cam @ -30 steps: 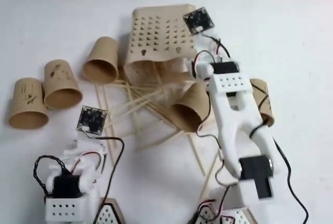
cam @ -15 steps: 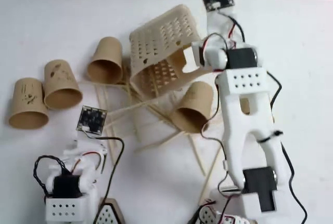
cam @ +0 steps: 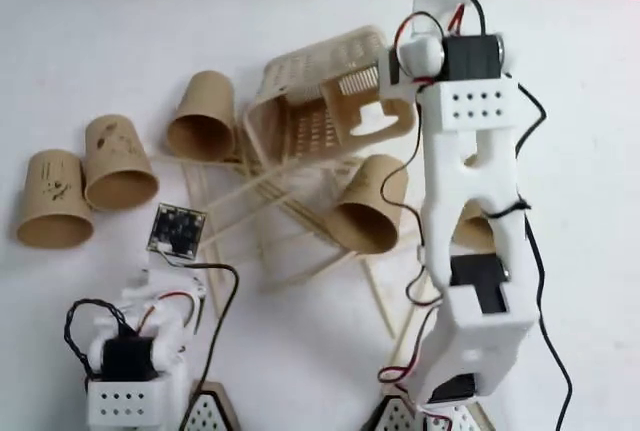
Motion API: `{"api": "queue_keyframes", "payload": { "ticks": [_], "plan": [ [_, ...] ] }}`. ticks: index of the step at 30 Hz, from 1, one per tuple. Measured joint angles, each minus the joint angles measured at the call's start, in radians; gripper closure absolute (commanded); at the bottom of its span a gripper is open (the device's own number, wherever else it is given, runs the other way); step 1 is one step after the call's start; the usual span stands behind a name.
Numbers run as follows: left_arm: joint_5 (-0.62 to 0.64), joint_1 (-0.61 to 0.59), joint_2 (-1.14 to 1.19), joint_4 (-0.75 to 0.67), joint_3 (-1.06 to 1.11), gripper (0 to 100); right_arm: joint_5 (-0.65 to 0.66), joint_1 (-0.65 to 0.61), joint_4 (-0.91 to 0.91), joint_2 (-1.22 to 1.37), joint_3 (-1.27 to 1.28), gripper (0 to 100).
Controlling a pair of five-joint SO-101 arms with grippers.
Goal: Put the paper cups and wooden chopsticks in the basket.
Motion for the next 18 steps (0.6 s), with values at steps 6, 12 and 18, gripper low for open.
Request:
{"api": "queue_keyframes", "payload": {
  "ticks": [6, 12, 18],
  "plan": [
    [0.000, 0.000, 0.000, 0.000, 0.000, 98, -0.044, 0.035, 0.078, 0.098, -0.170, 98.1],
    [0.000, 0.000, 0.000, 0.000, 0.000, 98, -0.048, 0.038, 0.081, 0.086, -0.152, 98.1],
    [0.000, 0.000, 0.000, 0.000, 0.000, 98, -0.048, 0.037, 0.081, -0.034, -0.026, 98.1]
  ]
}}
